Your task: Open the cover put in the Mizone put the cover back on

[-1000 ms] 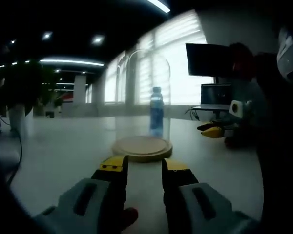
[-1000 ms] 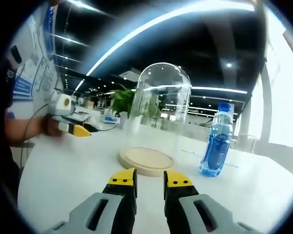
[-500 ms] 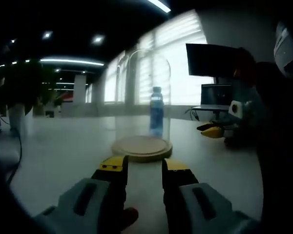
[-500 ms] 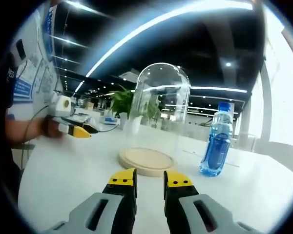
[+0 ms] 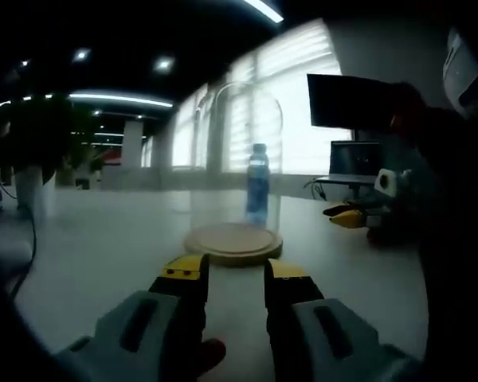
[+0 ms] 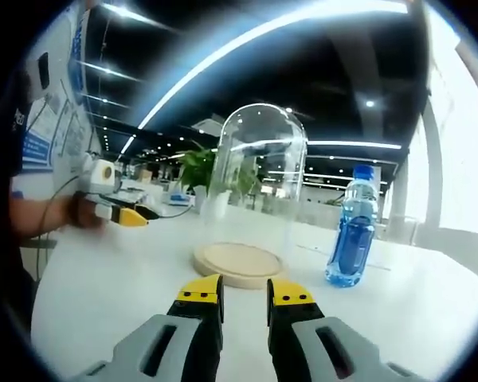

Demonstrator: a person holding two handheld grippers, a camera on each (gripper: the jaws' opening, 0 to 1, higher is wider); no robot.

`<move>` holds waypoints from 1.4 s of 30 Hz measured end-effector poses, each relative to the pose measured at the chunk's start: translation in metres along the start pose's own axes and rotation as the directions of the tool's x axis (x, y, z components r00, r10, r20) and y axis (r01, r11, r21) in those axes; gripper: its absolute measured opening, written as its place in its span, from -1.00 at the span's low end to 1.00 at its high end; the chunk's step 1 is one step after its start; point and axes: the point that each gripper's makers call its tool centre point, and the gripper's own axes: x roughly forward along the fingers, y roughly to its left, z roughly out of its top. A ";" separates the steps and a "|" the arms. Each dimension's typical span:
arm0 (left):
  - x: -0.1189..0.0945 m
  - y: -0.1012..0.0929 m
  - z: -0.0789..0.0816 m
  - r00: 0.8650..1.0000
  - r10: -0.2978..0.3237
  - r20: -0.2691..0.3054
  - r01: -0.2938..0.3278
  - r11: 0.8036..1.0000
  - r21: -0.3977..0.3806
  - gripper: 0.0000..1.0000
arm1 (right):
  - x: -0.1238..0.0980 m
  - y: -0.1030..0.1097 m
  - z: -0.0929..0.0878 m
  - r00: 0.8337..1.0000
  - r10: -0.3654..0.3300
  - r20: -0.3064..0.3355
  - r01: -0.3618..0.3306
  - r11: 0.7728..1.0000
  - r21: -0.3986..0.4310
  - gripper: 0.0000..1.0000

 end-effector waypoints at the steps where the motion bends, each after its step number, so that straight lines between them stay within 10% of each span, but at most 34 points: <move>1: 0.000 0.000 0.000 1.000 -0.001 0.001 0.001 1.000 0.000 -0.55 | 0.000 0.000 0.000 1.000 0.000 0.000 0.000 1.000 0.001 -0.69; 42: 0.001 0.001 -0.002 1.000 0.006 -0.010 -0.006 1.000 0.012 -0.55 | 0.000 0.002 0.001 1.000 0.001 -0.001 -0.001 1.000 -0.019 -0.69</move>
